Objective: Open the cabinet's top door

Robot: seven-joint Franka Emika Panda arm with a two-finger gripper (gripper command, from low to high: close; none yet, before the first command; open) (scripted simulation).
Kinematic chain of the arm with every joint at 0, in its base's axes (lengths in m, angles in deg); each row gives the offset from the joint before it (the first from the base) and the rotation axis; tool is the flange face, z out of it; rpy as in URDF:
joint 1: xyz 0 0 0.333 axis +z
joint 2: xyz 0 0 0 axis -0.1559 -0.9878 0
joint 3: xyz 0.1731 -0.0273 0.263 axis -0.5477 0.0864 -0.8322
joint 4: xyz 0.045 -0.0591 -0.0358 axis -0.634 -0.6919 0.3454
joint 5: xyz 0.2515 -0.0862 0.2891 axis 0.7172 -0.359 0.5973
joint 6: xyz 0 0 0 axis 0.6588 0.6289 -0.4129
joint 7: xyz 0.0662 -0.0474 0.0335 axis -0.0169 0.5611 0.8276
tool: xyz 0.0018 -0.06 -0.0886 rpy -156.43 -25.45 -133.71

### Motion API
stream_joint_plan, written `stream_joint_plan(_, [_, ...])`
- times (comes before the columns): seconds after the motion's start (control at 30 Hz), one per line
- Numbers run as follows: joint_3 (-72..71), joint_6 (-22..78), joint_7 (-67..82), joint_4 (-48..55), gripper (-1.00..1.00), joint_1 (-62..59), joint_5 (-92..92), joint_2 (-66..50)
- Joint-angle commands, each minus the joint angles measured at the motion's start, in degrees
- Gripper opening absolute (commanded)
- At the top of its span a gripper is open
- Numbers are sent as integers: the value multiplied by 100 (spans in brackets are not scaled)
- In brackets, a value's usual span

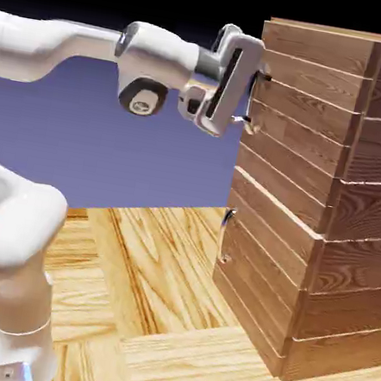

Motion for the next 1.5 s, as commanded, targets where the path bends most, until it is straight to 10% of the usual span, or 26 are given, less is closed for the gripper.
stream_joint_plan(0.0, [-134,3,-250,50,0,-100,244,83])
stream_joint_plan(0.97, [-3284,602,-5694,1751,0,-3376,5981,2100])
stream_joint_plan(1.0, [-3284,602,-5694,1751,-100,-3376,5981,2100])
stream_joint_plan(1.47, [-2020,3842,-5705,-457,-100,-2633,6387,4211])
